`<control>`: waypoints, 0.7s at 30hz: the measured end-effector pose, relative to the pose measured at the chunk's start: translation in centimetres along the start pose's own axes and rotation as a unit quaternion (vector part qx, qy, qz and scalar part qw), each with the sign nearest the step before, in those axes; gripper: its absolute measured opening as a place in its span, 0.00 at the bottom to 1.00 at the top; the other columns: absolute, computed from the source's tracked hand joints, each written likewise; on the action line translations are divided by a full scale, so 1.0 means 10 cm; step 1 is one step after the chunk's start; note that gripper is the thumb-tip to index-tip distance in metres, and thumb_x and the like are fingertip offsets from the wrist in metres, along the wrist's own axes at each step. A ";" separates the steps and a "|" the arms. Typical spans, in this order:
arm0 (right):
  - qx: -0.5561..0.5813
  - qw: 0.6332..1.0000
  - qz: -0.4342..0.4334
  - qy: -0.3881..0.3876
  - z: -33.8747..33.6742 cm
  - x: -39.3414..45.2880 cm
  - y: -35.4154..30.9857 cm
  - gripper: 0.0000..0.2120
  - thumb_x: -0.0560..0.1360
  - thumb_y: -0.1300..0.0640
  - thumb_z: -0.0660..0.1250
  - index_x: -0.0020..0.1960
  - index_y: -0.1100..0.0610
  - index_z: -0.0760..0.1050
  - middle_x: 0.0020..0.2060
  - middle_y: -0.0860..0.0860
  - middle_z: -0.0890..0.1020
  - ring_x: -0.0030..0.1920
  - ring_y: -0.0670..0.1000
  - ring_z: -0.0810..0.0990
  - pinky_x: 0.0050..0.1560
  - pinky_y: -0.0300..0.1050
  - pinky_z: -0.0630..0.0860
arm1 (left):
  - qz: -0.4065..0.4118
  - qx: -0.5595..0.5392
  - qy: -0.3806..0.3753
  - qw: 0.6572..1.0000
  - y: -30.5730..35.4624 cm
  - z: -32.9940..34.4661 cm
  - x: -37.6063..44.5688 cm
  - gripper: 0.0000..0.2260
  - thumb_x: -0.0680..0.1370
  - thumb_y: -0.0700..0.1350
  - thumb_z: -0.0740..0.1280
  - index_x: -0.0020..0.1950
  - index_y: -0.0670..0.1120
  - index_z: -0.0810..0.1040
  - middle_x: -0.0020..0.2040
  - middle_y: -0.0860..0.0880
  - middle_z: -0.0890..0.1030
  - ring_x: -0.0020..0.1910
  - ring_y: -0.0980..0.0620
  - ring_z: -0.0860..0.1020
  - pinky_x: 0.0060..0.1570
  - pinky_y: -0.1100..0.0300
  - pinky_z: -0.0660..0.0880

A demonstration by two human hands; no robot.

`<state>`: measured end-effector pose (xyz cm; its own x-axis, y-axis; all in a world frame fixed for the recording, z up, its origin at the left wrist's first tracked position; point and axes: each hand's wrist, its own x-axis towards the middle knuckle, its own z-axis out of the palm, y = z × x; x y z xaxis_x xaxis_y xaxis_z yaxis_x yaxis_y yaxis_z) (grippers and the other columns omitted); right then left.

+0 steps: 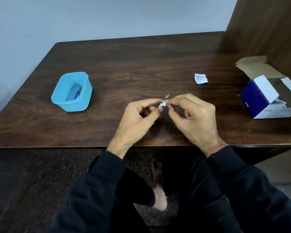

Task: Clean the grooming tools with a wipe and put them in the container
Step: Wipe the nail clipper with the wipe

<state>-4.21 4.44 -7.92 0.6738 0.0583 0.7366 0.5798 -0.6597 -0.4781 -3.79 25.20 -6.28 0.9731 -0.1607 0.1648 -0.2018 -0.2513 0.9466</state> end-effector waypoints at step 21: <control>0.079 0.990 0.109 -0.037 -0.05 0.09 -0.02 0.04 0.76 0.57 0.83 0.50 0.52 0.90 0.38 0.38 0.85 0.27 0.51 0.75 0.36 0.37 0.72 | 0.013 0.024 -0.022 0.999 -0.04 -0.01 0.00 0.11 0.85 0.45 0.75 0.65 0.59 0.89 0.46 0.43 0.84 0.40 0.49 0.78 0.49 0.47 0.80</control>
<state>-3.93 4.20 -6.92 0.8198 -0.0138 0.5725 0.4764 -0.5384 -0.6951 -3.66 25.35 -6.64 0.9619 -0.2087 0.1765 -0.2336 -0.2923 0.9274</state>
